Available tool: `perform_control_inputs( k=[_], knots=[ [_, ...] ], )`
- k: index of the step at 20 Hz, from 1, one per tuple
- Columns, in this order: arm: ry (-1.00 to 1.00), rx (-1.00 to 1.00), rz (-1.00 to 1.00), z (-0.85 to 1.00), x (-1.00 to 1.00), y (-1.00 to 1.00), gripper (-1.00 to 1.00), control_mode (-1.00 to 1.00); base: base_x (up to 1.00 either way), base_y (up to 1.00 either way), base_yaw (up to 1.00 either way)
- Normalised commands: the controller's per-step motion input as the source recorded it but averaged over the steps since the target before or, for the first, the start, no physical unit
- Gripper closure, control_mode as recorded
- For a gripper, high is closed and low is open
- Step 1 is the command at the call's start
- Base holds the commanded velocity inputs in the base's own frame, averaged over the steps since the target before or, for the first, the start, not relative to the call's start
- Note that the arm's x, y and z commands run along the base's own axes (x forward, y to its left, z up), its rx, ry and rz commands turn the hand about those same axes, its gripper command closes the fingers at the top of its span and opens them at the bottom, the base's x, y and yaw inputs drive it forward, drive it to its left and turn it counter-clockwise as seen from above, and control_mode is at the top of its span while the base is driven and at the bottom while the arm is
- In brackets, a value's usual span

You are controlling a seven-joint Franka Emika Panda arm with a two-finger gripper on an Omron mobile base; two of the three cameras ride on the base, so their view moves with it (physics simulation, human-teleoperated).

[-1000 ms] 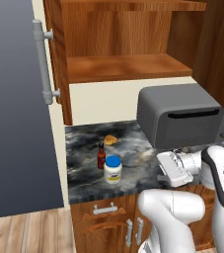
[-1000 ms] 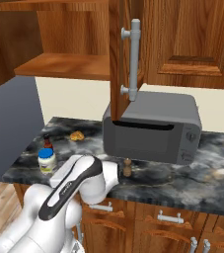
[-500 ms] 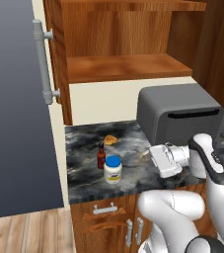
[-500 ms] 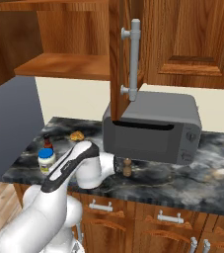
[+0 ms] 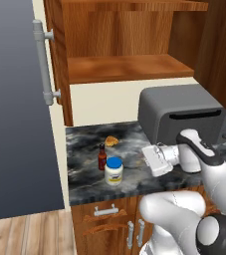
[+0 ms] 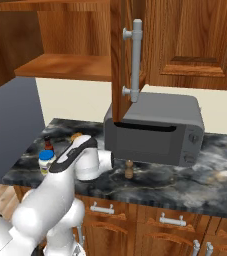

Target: There are various items on the counter. Only move the condiments/shakers into the cabinet.

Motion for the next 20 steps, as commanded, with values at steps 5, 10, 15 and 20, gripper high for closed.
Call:
perform_control_inputs(
  k=[5,10,15,20],
  knots=[
    [0.00,0.00,0.00,-0.17,0.19,0.21,-1.00,-1.00,0.00,0.00,0.00],
    [0.00,0.00,0.00,-0.18,0.16,0.25,-1.00,-1.00,0.00,0.00,0.00],
    [0.00,0.00,0.00,-0.15,0.08,0.17,-1.00,-1.00,0.00,0.00,0.00],
    [-0.01,0.00,0.00,-0.06,0.09,0.09,-1.00,-1.00,0.00,0.00,0.00]
  ],
)
